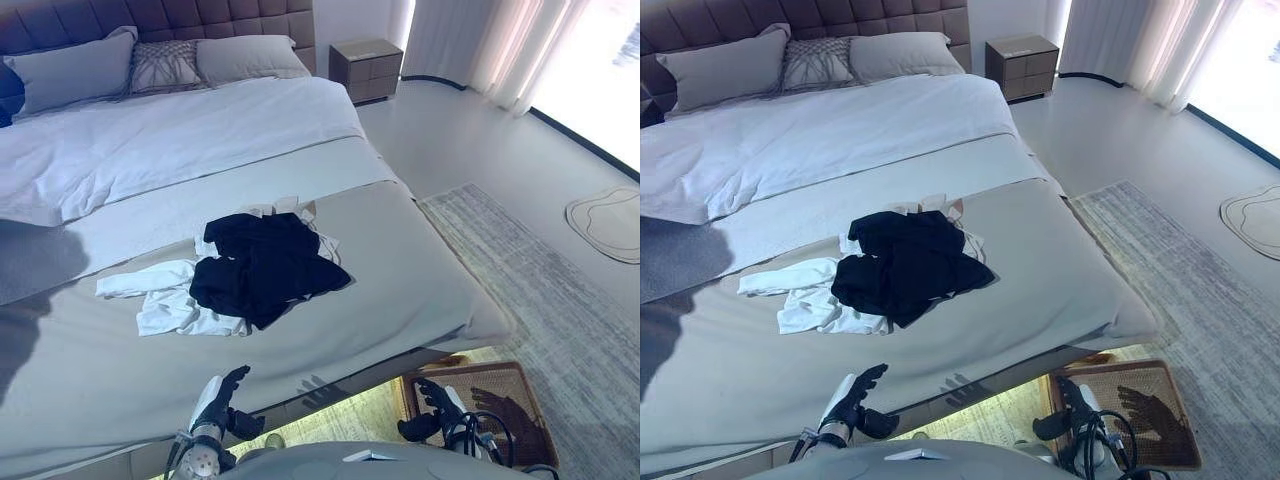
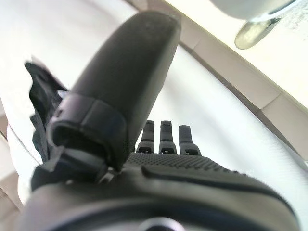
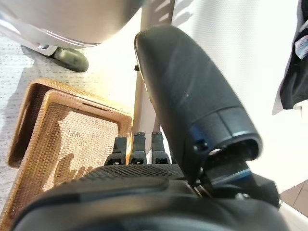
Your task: Pick up the clothes from the bed and place them into the basket
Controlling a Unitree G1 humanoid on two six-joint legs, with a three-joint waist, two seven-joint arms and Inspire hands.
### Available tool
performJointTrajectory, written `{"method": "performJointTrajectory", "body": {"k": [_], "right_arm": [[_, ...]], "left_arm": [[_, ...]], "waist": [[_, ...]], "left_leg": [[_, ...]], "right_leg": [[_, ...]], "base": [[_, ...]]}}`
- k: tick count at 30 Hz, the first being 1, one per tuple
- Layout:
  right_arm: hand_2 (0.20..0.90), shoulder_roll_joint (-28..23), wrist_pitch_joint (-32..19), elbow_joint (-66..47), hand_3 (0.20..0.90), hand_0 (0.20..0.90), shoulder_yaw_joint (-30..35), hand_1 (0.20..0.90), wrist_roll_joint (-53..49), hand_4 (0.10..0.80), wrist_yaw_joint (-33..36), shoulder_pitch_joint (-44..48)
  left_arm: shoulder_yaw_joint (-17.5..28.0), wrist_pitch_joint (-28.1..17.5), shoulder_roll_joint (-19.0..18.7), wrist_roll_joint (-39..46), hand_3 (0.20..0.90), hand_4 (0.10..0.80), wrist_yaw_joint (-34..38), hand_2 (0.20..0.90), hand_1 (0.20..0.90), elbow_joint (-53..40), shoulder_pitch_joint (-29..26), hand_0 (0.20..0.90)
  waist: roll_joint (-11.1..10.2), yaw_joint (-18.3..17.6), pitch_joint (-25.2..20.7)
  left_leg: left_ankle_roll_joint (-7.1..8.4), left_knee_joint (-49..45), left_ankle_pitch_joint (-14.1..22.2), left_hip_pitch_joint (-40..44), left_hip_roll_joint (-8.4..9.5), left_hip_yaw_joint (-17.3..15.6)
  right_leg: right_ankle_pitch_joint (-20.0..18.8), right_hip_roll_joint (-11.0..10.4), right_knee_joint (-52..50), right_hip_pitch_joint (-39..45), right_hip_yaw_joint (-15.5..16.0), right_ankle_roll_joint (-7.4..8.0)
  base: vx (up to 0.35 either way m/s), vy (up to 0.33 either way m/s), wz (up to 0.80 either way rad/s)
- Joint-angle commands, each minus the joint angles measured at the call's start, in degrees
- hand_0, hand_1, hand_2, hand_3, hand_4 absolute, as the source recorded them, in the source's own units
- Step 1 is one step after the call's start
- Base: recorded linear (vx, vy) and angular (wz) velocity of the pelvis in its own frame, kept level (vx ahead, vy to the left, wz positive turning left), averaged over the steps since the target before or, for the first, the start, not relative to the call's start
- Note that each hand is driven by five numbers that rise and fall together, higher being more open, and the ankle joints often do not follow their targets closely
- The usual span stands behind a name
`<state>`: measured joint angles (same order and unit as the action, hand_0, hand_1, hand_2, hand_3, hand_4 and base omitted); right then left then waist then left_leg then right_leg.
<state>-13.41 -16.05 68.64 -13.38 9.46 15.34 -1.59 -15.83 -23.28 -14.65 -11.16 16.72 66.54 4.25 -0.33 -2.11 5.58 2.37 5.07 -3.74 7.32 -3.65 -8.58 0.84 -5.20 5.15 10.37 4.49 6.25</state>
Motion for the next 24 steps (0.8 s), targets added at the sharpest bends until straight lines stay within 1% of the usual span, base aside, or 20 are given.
{"method": "performJointTrajectory", "body": {"k": [1, 4, 5, 7, 8, 11, 13, 15, 17, 19, 20, 24], "right_arm": [[0.9, -4.4, -2.8, -7.4, 0.9, 0.9, -1.4, 0.9, 0.4, 0.8, 6.8, 8.1], [0.9, -6.4, 0.5, -13.1, 0.9, 0.9, -2.9, 0.9, 1.2, 0.8, 8.2, 10.2], [0.9, -7.4, 1.9, -15.6, 0.9, 0.9, -3.4, 0.9, 0.7, 0.8, 8.4, 11.4], [0.9, -9.3, 3.0, -18.8, 0.9, 0.9, -3.6, 0.9, 1.1, 0.8, 8.6, 13.6], [0.9, -9.6, 3.1, -19.4, 0.9, 0.9, -3.8, 0.9, 1.5, 0.8, 8.6, 14.0], [0.9, -13.6, 6.1, -21.3, 0.9, 0.9, -4.8, 0.9, 1.8, 0.8, 7.3, 20.5], [0.9, -15.7, 7.6, -21.8, 0.9, 0.9, -5.4, 0.9, 1.8, 0.8, 6.5, 24.3], [0.9, -17.8, 9.6, -23.8, 0.9, 0.9, -6.4, 0.9, 1.8, 0.8, 6.0, 27.7], [0.9, -19.3, 11.5, -25.5, 0.9, 0.9, -7.5, 0.9, 1.1, 0.8, 6.2, 31.5], [0.9, -19.8, 13.8, -26.4, 0.9, 0.9, -8.4, 0.9, 0.4, 0.8, 6.5, 34.8], [0.9, -20.1, 15.4, -25.6, 0.9, 0.9, -8.7, 0.9, 0.4, 0.8, 6.0, 37.7], [0.9, -20.4, 16.2, -22.6, 0.9, 0.9, -9.4, 0.9, -0.2, 0.8, 4.6, 41.8]], "left_arm": [[1.8, -1.6, -2.8, 0.5, 0.9, 0.8, 3.5, 0.9, 0.9, -2.1, -4.9, 0.9], [2.4, -1.0, -4.5, 2.0, 0.9, 0.8, 4.7, 0.9, 0.9, -4.8, -5.0, 0.9], [3.6, -0.3, -5.7, 3.1, 0.9, 0.8, 5.1, 0.9, 0.9, -7.2, -5.1, 0.9], [4.7, 0.4, -7.4, 2.7, 0.9, 0.8, 5.1, 0.9, 0.9, -10.6, -5.3, 0.9], [4.9, 0.4, -7.7, 2.6, 0.9, 0.8, 5.0, 0.9, 0.9, -11.1, -5.4, 0.9], [4.4, 0.5, -9.3, 3.2, 0.9, 0.8, 3.7, 0.9, 0.9, -14.2, -7.3, 0.9], [4.0, 0.3, -10.0, 2.9, 0.9, 0.8, 2.7, 0.9, 0.9, -16.6, -8.0, 0.9], [3.5, 0.2, -10.5, 3.5, 0.9, 0.8, 1.8, 0.9, 0.9, -19.3, -8.5, 0.9], [3.2, -1.2, -10.9, 3.7, 0.9, 0.8, 0.3, 0.9, 0.9, -20.9, -9.3, 0.9], [2.0, -1.8, -11.3, 2.8, 0.9, 0.8, 0.3, 0.9, 0.9, -22.3, -9.9, 0.9], [0.9, -1.5, -11.2, 3.0, 0.9, 0.8, 0.5, 0.9, 0.9, -22.4, -9.9, 0.9], [-0.3, -1.9, -9.5, 5.2, 0.9, 0.8, 1.6, 0.9, 0.9, -19.9, -9.2, 0.9]], "waist": [[0.0, 2.7, 2.3], [0.2, 3.9, 2.5], [0.2, 5.0, 2.8], [0.0, 6.8, 3.5], [0.0, 7.1, 3.7], [0.3, 9.5, 5.2], [0.6, 10.6, 5.9], [1.0, 11.3, 6.5], [1.2, 12.0, 7.7], [1.6, 12.7, 9.0], [2.2, 13.4, 10.1], [3.1, 14.7, 11.7]], "left_leg": [[-2.43, -5.7, 9.4, 0.3, 2.16, 3.2], [-2.27, -5.6, 8.9, -0.1, 2.14, 4.2], [-2.06, -6.1, 8.7, -0.8, 2.07, 5.1], [-1.67, -8.1, 8.6, -2.8, 2.09, 6.4], [-1.57, -8.5, 8.6, -3.2, 2.11, 6.6], [-0.68, -9.9, 7.4, -6.3, 2.23, 8.5], [0.23, -9.8, 6.4, -7.7, 1.91, 8.5], [1.21, -10.0, 5.4, -9.7, 1.34, 7.4], [1.73, -10.7, 4.7, -12.4, 1.03, 7.1], [1.79, -11.1, 4.4, -14.2, 0.99, 7.6], [1.75, -11.0, 4.2, -14.9, 1.16, 8.1], [1.68, -9.6, 3.6, -15.0, 1.63, 8.9]], "right_leg": [[3.5, 0.7, -7.6, -4.3, 6.0, -2.25], [4.1, 0.6, -8.2, -4.3, 6.7, -2.62], [4.8, 0.5, -8.9, -4.5, 7.6, -3.0], [5.6, 0.2, -10.6, -5.2, 9.0, -3.72], [5.8, 0.2, -11.0, -5.4, 9.2, -3.84], [6.2, -0.2, -12.7, -7.0, 11.3, -4.94], [6.3, -0.3, -12.9, -7.6, 12.7, -5.4], [6.6, -0.7, -13.2, -8.4, 14.5, -5.86], [7.0, -1.4, -14.5, -10.4, 16.0, -6.21], [7.4, -1.7, -16.4, -12.7, 16.6, -6.48], [7.6, -2.0, -17.7, -14.0, 17.2, -6.63], [8.3, -2.9, -19.1, -15.2, 18.1, -6.74]], "base": [[-0.019, -0.057, 0.19], [-0.012, -0.077, 0.13], [-0.007, -0.101, 0.32], [-0.013, -0.116, 0.58], [-0.038, -0.085, 0.53], [-0.067, -0.038, 0.51], [-0.045, 0.006, 0.46], [-0.066, 0.029, 0.48], [-0.146, 0.007, 0.48], [-0.128, 0.0, 0.52], [-0.049, 0.015, 0.3], [-0.003, 0.036, 0.17]]}}
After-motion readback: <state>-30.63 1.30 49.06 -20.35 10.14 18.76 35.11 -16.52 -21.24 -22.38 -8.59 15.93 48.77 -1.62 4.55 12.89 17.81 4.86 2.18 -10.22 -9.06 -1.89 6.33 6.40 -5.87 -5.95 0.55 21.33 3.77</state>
